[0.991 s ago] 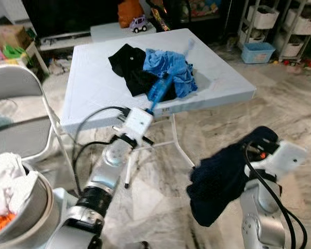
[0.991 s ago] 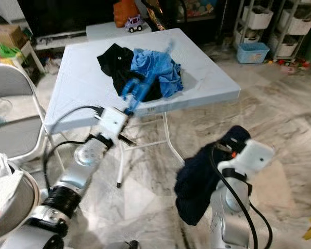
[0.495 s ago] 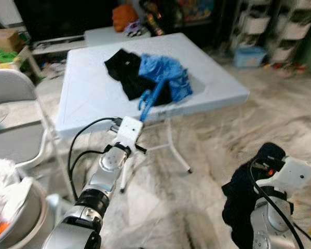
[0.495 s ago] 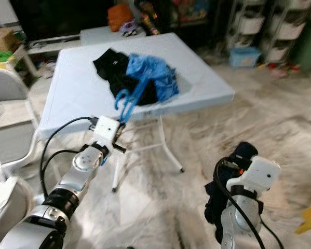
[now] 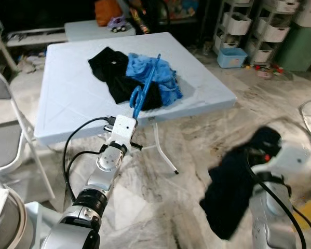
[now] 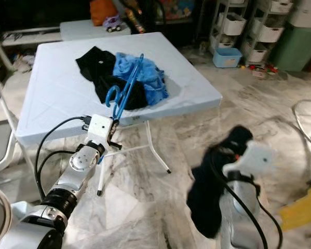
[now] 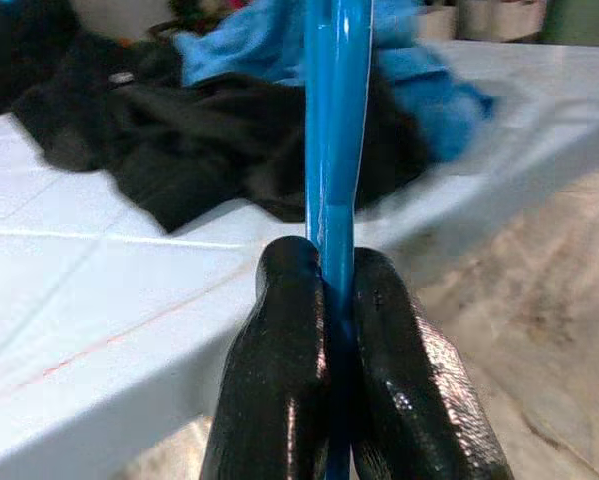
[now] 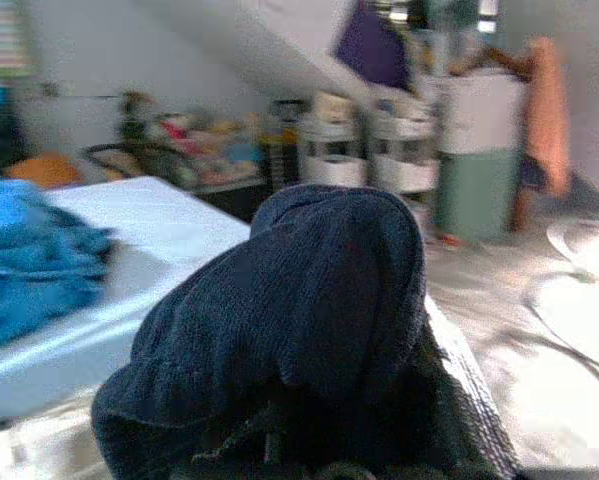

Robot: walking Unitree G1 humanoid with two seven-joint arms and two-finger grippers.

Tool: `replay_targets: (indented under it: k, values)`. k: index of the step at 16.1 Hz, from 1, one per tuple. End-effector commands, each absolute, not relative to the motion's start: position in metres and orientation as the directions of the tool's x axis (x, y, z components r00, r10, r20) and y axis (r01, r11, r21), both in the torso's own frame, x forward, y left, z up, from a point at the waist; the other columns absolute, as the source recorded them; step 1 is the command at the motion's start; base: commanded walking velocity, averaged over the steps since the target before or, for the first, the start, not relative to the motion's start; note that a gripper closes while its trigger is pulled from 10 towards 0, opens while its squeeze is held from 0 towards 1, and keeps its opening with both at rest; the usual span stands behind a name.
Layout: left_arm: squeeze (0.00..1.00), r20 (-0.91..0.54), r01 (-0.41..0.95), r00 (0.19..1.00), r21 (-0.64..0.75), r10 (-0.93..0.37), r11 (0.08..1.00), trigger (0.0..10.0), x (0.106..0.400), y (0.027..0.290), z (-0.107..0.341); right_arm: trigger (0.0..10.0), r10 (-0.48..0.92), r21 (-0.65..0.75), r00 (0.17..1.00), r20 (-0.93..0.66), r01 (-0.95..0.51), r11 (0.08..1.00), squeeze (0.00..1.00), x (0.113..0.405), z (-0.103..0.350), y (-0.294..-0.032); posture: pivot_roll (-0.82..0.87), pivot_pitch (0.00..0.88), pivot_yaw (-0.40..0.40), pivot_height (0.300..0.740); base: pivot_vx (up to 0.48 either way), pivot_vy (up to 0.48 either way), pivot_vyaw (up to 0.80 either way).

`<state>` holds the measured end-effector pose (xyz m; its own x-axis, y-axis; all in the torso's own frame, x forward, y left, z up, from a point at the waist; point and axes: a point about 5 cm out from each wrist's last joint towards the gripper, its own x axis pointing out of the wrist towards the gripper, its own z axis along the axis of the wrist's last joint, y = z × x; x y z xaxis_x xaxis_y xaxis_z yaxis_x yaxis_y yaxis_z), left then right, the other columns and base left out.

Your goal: Hang hanger

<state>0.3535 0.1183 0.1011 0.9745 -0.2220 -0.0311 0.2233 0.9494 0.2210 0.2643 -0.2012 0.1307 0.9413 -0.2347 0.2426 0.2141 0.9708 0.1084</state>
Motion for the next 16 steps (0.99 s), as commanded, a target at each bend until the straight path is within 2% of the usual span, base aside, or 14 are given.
replay_targets:
  k: [1,8,13,16]
  values:
    - [0.00,0.020,0.198,0.978,0.221,-0.208,0.955,10.0,0.356,0.118,0.111,10.0,-0.199,0.095,0.941,0.274,0.180,0.979,0.00,0.267,0.141,-0.201,0.20,0.000,-0.069,0.740,0.458,0.000,0.00]
    - [0.00,0.080,0.142,0.984,0.181,-0.159,0.973,10.0,0.355,0.119,0.124,10.0,-0.102,0.040,0.919,0.380,0.094,0.995,0.00,0.289,0.185,-0.205,0.22,0.000,-0.099,0.740,0.453,0.000,0.00]
    - [0.00,0.059,0.140,0.986,0.182,-0.153,0.973,10.0,0.353,0.121,0.121,10.0,-0.083,0.030,0.927,0.366,0.077,0.997,0.00,0.288,0.181,-0.203,0.22,0.000,-0.097,0.740,0.392,0.277,0.00]
    - [0.00,0.063,0.139,0.986,0.186,-0.152,0.973,10.0,0.352,0.119,0.122,10.0,0.029,-0.007,0.919,0.393,-0.028,1.000,0.00,0.293,0.194,-0.194,0.22,0.000,-0.104,0.740,0.389,0.280,0.00]
